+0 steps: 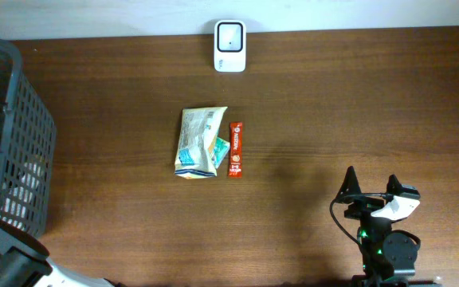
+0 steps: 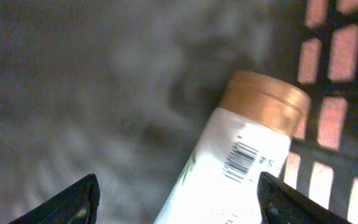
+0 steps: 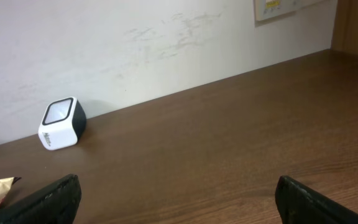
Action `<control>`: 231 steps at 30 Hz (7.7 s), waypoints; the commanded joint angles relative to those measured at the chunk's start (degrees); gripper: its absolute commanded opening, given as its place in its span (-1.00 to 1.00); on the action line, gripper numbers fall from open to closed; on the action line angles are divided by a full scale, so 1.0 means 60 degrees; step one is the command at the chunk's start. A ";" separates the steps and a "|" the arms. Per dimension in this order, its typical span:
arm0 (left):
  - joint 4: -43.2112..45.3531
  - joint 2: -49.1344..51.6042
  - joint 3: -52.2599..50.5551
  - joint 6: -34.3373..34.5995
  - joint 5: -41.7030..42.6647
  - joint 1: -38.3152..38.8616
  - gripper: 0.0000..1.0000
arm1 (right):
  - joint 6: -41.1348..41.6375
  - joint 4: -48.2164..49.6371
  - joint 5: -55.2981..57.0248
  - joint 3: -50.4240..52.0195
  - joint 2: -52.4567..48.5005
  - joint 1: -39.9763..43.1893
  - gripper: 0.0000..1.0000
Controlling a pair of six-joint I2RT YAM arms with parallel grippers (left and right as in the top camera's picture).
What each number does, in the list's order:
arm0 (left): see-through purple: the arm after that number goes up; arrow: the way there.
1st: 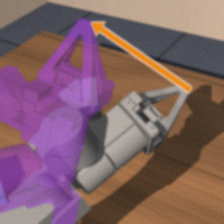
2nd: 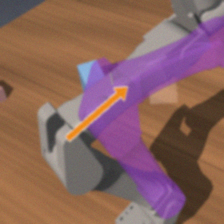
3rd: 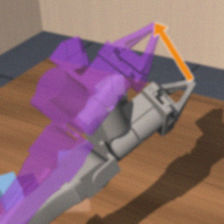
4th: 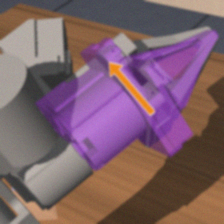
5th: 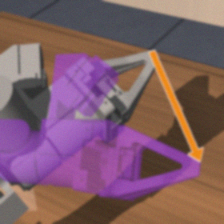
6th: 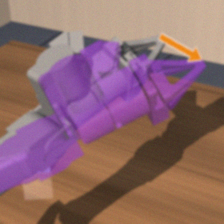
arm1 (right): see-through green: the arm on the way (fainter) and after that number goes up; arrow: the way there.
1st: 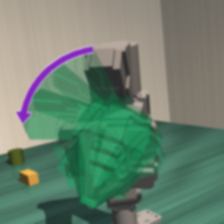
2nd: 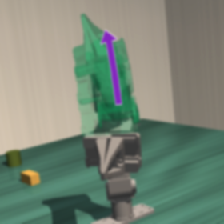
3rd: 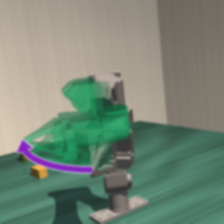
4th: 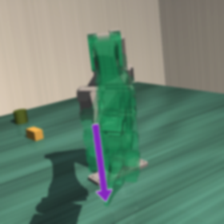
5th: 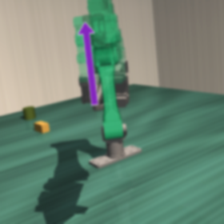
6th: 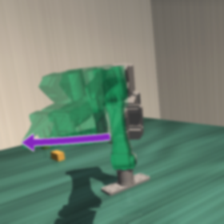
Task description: Scan the item barcode
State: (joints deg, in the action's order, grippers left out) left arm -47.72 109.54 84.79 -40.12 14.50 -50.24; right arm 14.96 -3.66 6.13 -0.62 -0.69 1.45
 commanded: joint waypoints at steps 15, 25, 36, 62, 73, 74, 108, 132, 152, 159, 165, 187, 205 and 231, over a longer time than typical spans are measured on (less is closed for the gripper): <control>-0.1140 0.1133 -0.0066 -0.2860 0.1056 -0.0138 -0.15 | -0.0022 -0.0076 0.0022 0.0051 0.0055 0.0029 0.97; -0.0820 0.1060 0.1632 0.0656 0.1042 -0.0131 -1.00 | -0.0022 -0.0076 0.0022 0.0051 0.0055 0.0029 0.97; -0.2565 -0.1351 0.8364 0.5501 0.6379 0.0350 -1.00 | -0.0022 -0.0076 0.0022 0.0051 0.0055 0.0029 0.97; -0.3082 0.2718 0.3679 0.6765 0.0965 0.9479 -0.49 | -0.0022 -0.0076 0.0022 0.0051 0.0055 0.0029 0.97; -0.5530 0.1457 0.8032 0.5865 0.0929 0.7839 0.99 | -0.0022 -0.0076 0.0022 0.0051 0.0055 0.0029 0.97; -0.5588 0.1177 0.8371 0.5421 0.0918 0.7595 0.99 | -0.0022 -0.0076 0.0022 0.0051 0.0055 0.0029 0.97; -0.5493 0.0306 0.8455 0.3741 0.0331 0.6200 0.99 | 0.1209 -0.5836 -0.4346 -1.2018 -1.6240 -0.5231 0.97; -0.5493 0.0306 0.8455 0.3741 0.0331 0.6200 0.98 | 0.5100 -0.4215 -0.1741 -1.2007 -1.9522 -0.6295 -0.56; -0.5493 0.0313 0.8455 0.3741 0.0331 0.6200 0.98 | 0.0423 -1.0156 0.2226 -1.4673 -2.0236 -0.7464 -0.47; -0.5493 0.0313 0.8455 0.3741 0.0331 0.6200 0.98 | 0.0011 -1.0032 0.1257 -1.4815 -2.0214 -0.7774 -0.16; -0.5493 0.0313 0.8455 0.3741 0.0331 0.6200 0.98 | 0.1479 -1.0524 0.1137 -1.6801 -2.0072 -0.6936 0.01; -0.5493 0.0313 0.8455 0.3741 0.0331 0.6200 0.98 | 0.4280 -1.0222 -0.0794 -1.5642 -2.1012 -0.5807 -0.22; -0.5493 0.0313 0.8455 0.3741 0.0331 0.6200 0.99 | 0.1013 -0.9588 -0.3581 -1.6345 -2.0866 -0.5989 -0.92; -0.5493 0.0313 0.8455 0.3738 0.0331 0.6200 0.99 | 0.2557 -1.0182 -0.1351 -1.6484 -2.0447 -0.5759 -0.40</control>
State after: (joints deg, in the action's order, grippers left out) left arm -80.79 112.40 135.22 -16.97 16.43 -12.84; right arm 19.51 -65.17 -13.26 -99.77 -124.55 -26.68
